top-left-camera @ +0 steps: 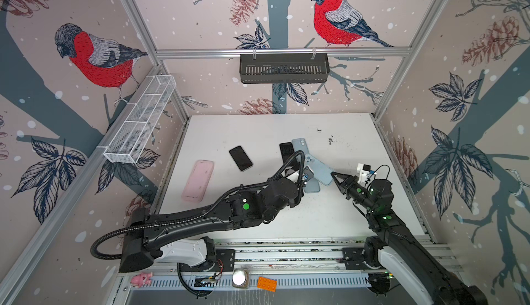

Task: Take the phone out of the phone case
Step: Remove the phone case from the phone, then place the phone case at the center of the table.

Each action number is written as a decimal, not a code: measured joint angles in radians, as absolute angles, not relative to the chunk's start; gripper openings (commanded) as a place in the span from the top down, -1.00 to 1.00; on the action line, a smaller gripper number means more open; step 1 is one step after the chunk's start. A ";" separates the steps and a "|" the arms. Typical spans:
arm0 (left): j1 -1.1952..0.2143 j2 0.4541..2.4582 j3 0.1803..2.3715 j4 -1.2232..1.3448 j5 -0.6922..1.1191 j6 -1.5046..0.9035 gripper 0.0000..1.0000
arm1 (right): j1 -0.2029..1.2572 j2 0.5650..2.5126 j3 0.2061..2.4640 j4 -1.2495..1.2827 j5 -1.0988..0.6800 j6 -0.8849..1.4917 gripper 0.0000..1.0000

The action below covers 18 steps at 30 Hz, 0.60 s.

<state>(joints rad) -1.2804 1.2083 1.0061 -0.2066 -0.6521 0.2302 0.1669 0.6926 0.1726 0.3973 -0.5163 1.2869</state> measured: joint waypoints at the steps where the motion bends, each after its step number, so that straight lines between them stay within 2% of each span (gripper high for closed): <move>1: -1.282 1.198 0.973 -0.190 -0.667 0.258 1.00 | 0.167 0.683 0.170 0.395 -0.516 1.295 1.00; 9: -1.283 1.119 0.775 -0.101 -0.710 0.455 1.00 | 0.201 0.616 0.169 0.362 -0.472 1.344 1.00; 18: -1.283 1.100 0.615 -0.030 -0.734 0.614 1.00 | 0.445 0.750 0.178 0.345 -0.303 1.414 1.00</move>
